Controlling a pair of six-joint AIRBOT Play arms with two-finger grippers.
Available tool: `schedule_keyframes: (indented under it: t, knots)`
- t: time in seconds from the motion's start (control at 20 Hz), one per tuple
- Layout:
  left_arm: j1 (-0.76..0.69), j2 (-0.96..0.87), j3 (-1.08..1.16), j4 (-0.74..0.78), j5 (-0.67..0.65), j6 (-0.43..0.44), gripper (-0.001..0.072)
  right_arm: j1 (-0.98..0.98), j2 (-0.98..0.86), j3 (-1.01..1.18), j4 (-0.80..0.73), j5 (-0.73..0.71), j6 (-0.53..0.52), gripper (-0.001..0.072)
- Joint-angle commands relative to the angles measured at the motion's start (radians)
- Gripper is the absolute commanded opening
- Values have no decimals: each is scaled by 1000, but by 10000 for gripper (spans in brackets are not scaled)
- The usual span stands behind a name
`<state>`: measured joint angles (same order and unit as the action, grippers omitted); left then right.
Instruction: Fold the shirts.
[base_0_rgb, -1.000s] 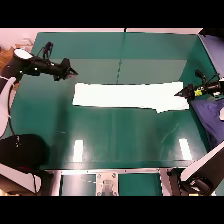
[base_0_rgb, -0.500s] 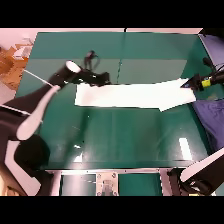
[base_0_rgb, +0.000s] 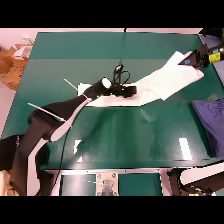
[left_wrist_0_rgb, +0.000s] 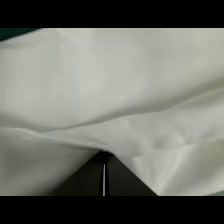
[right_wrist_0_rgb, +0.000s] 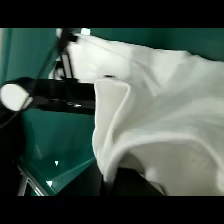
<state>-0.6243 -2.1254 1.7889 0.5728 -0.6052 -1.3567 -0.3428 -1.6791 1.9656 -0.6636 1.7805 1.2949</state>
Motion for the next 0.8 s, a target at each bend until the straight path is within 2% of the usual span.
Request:
schedule_keyframes:
  t: [0.0,0.15,0.3,0.45,0.75]
  knots:
    - [-18,-79,73,-79,-40,-30,21,84,47,1,61,-14,12,15]
    - [-7,-81,73,-87,-82,-29,21,105,44,0,57,-51,15,15]
    - [65,-48,72,-86,-215,-24,21,106,44,-3,39,-68,37,15]
    - [207,40,72,-80,-430,29,21,118,44,-11,32,-98,42,15]
    - [522,246,72,-58,-724,32,21,273,43,-66,32,-214,74,15]
